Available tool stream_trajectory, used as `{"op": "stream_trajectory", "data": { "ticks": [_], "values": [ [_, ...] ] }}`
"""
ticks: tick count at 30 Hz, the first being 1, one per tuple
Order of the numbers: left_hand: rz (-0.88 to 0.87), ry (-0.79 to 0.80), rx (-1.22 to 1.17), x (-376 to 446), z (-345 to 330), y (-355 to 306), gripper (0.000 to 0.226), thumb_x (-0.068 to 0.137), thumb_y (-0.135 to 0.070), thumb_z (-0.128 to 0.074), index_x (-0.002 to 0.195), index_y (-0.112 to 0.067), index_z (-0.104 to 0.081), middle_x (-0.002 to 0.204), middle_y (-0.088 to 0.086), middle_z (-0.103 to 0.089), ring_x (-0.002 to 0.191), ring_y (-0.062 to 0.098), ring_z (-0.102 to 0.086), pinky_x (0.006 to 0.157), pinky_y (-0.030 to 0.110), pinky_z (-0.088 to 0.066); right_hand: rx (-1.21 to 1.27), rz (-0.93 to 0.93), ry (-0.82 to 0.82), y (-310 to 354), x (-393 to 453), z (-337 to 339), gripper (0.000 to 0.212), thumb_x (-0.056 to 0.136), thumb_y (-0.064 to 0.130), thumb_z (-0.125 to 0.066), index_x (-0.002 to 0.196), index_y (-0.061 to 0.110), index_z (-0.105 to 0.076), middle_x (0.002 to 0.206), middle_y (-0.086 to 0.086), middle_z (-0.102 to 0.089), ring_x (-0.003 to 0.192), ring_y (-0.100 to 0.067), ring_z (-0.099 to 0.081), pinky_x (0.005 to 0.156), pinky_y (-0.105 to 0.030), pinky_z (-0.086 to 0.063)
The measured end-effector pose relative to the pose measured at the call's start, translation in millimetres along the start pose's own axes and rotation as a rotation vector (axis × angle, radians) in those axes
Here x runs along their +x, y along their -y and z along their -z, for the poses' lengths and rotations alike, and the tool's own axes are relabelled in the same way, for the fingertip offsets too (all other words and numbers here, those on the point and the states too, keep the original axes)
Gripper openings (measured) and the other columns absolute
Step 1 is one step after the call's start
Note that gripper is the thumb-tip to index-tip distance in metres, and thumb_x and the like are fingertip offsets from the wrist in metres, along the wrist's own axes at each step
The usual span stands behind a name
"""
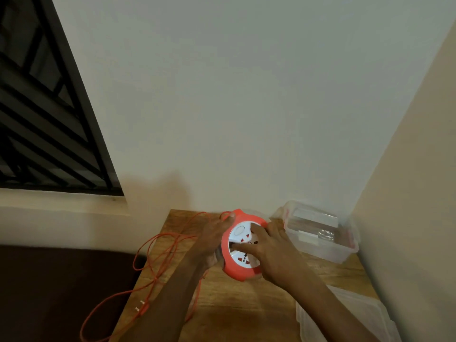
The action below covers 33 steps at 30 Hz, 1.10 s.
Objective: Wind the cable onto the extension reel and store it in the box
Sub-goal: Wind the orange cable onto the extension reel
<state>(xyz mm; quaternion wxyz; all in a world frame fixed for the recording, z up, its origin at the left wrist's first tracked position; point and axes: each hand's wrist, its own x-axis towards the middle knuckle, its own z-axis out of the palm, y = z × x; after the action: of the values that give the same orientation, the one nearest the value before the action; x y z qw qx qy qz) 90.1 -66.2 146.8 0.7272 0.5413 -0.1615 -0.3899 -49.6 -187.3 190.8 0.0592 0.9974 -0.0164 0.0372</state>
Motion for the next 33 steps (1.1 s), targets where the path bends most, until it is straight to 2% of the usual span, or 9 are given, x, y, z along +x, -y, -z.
{"op": "stream_trajectory", "data": {
  "ticks": [3, 6, 8, 12, 16, 19, 25, 30, 33],
  "values": [
    [0.011, 0.014, 0.022, 1, 0, 0, 0.068, 0.081, -0.050, -0.072, 0.124, 0.003, -0.066, 0.117, 0.030, -0.072, 0.091, 0.036, -0.075, 0.073, 0.043, -0.064, -0.086, 0.038, 0.017, -3, 5, 0, 0.068, 0.084, 0.038, -0.069, 0.141, 0.045, -0.033, 0.139, -0.011, -0.044, 0.129, -0.038, -0.029, 0.104, -0.053, -0.033],
    [0.036, 0.003, -0.032, 2, -1, 7, 0.066, 0.088, -0.047, -0.069, 0.126, 0.005, -0.065, 0.121, 0.032, -0.070, 0.095, 0.040, -0.072, 0.076, 0.045, -0.062, -0.139, 0.071, -0.016, -6, 7, 0, 0.060, 0.084, 0.042, -0.066, 0.137, 0.046, -0.038, 0.130, -0.011, -0.053, 0.121, -0.038, -0.038, 0.099, -0.051, -0.037],
    [0.029, -0.013, -0.063, 4, -3, 8, 0.064, 0.088, -0.046, -0.069, 0.127, 0.004, -0.065, 0.119, 0.029, -0.072, 0.096, 0.039, -0.073, 0.078, 0.046, -0.062, -0.141, 0.050, -0.023, -8, 8, -1, 0.066, 0.080, 0.046, -0.068, 0.138, 0.043, -0.038, 0.129, -0.013, -0.056, 0.119, -0.040, -0.044, 0.099, -0.052, -0.038],
    [-0.049, -0.080, -0.172, 9, -11, 10, 0.053, 0.092, -0.038, -0.067, 0.132, -0.003, -0.066, 0.133, 0.029, -0.065, 0.125, 0.045, -0.062, 0.105, 0.057, -0.052, 0.001, -0.189, -0.137, -1, 11, -4, 0.065, 0.081, 0.059, -0.045, 0.140, 0.032, -0.040, 0.114, -0.010, -0.069, 0.104, -0.036, -0.059, 0.096, -0.047, -0.040],
    [-0.071, -0.074, -0.230, 7, -17, 16, 0.037, 0.091, -0.043, -0.068, 0.114, -0.017, -0.079, 0.121, 0.019, -0.074, 0.110, 0.034, -0.073, 0.084, 0.045, -0.062, 0.107, -0.385, -0.210, 10, 16, -6, 0.070, 0.083, 0.066, -0.034, 0.137, 0.023, -0.047, 0.093, -0.002, -0.073, 0.089, -0.026, -0.066, 0.089, -0.040, -0.044],
    [-0.086, -0.117, -0.230, 9, -17, 23, 0.048, 0.090, -0.043, -0.069, 0.123, -0.009, -0.072, 0.127, 0.024, -0.070, 0.116, 0.041, -0.068, 0.096, 0.055, -0.057, 0.160, -0.438, -0.235, 12, 15, -10, 0.071, 0.085, 0.068, -0.031, 0.138, 0.023, -0.046, 0.091, 0.000, -0.074, 0.084, -0.021, -0.067, 0.081, -0.036, -0.047],
    [0.024, -0.045, -0.250, 8, -13, 17, 0.049, 0.093, -0.052, -0.062, 0.113, -0.011, -0.080, 0.118, 0.019, -0.076, 0.102, 0.034, -0.076, 0.079, 0.047, -0.064, 0.155, -0.322, -0.265, 5, 7, -7, 0.063, 0.090, 0.061, -0.040, 0.140, 0.024, -0.045, 0.107, -0.006, -0.071, 0.093, -0.025, -0.067, 0.081, -0.039, -0.051],
    [0.077, -0.058, -0.200, 13, -7, 14, 0.051, 0.083, -0.058, -0.066, 0.103, -0.015, -0.083, 0.109, 0.017, -0.078, 0.090, 0.032, -0.077, 0.075, 0.047, -0.064, 0.134, -0.177, -0.297, -2, -4, 3, 0.030, 0.085, 0.038, -0.063, 0.106, 0.018, -0.071, 0.094, -0.008, -0.074, 0.087, -0.027, -0.065, 0.069, -0.038, -0.054],
    [0.099, -0.057, -0.157, 13, -6, 18, 0.046, 0.080, -0.055, -0.069, 0.099, -0.016, -0.084, 0.105, 0.017, -0.079, 0.085, 0.032, -0.077, 0.072, 0.045, -0.065, 0.127, -0.094, -0.206, -6, -5, 7, 0.029, 0.085, 0.032, -0.060, 0.110, 0.019, -0.068, 0.113, -0.005, -0.068, 0.103, -0.026, -0.054, 0.082, -0.043, -0.050]
  ]
}}
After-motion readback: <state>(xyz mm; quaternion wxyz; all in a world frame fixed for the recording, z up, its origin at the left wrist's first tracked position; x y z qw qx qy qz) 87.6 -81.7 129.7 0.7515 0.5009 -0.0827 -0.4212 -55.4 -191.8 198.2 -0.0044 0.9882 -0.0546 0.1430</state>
